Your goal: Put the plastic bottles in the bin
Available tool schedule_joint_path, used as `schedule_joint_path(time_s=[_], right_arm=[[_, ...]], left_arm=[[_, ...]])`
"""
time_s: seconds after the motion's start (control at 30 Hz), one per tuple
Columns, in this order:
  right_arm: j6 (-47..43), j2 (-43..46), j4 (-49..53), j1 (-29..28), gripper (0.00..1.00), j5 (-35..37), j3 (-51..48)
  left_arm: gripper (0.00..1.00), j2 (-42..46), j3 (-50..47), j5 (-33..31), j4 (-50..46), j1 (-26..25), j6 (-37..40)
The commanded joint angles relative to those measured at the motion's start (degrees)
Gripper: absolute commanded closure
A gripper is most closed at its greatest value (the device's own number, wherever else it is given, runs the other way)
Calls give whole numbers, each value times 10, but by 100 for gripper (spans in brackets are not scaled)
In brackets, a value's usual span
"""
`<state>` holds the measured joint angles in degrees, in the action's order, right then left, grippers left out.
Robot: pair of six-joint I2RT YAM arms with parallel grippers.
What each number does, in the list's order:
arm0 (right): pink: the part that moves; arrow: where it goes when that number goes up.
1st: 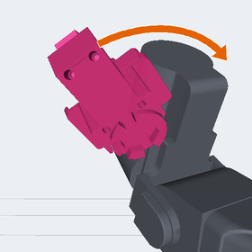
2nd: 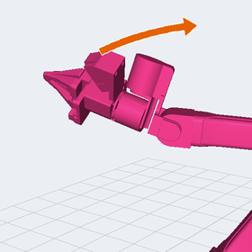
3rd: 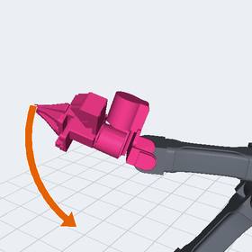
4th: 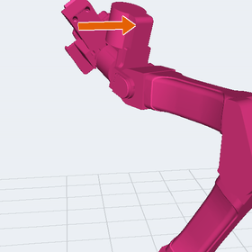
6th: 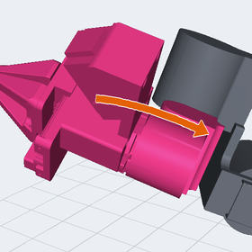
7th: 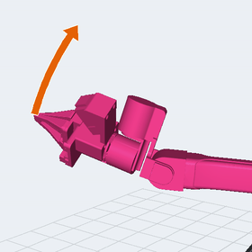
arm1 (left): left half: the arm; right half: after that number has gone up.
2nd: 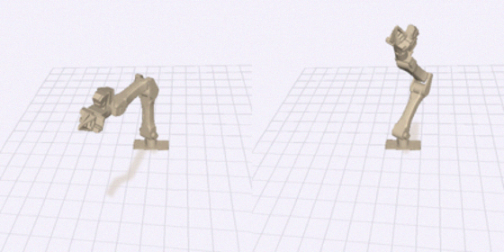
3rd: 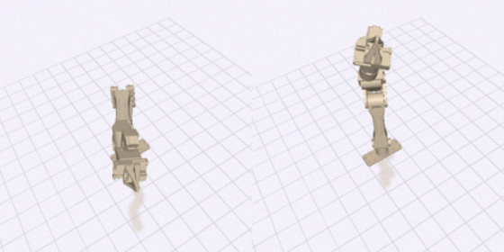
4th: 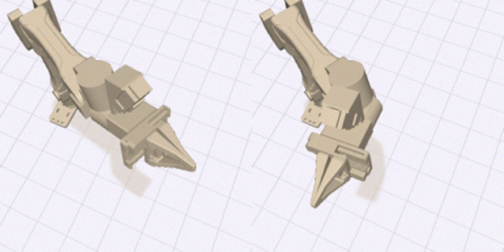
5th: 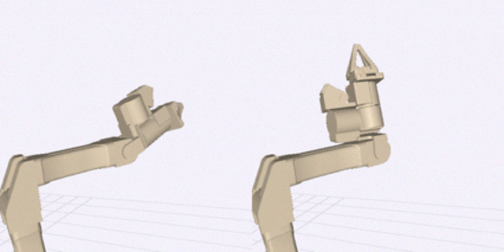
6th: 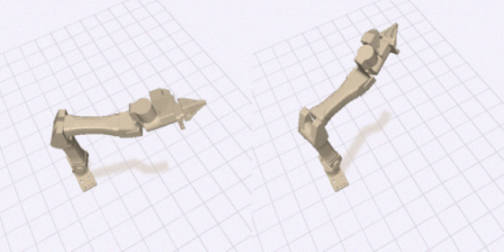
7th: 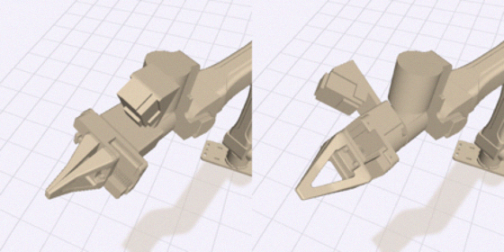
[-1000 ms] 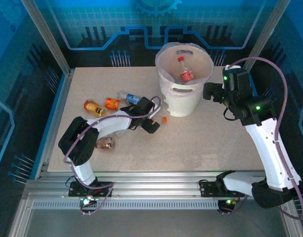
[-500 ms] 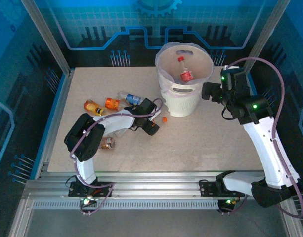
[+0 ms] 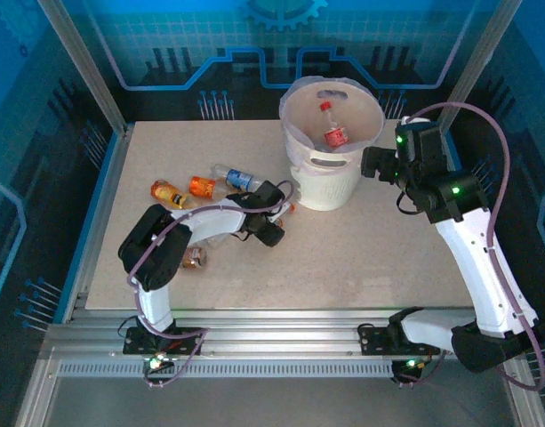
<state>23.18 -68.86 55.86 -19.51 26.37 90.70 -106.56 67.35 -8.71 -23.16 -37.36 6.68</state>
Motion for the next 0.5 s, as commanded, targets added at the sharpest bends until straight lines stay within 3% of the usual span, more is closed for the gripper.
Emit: schedule_joint_path(time_s=[0.0,0.27,0.47], right_arm=[[15,-3,-8,-5,0,-5,-6],[41,15,-5,-6,0,-7,-19],[42,37,5,-11,0,-5,-27]], left_arm=[[36,-1,-7,1,-13,-7,-13],[43,57,-38,-5,3,-17,-35],[46,154,-80,-14,14,-31,-79]])
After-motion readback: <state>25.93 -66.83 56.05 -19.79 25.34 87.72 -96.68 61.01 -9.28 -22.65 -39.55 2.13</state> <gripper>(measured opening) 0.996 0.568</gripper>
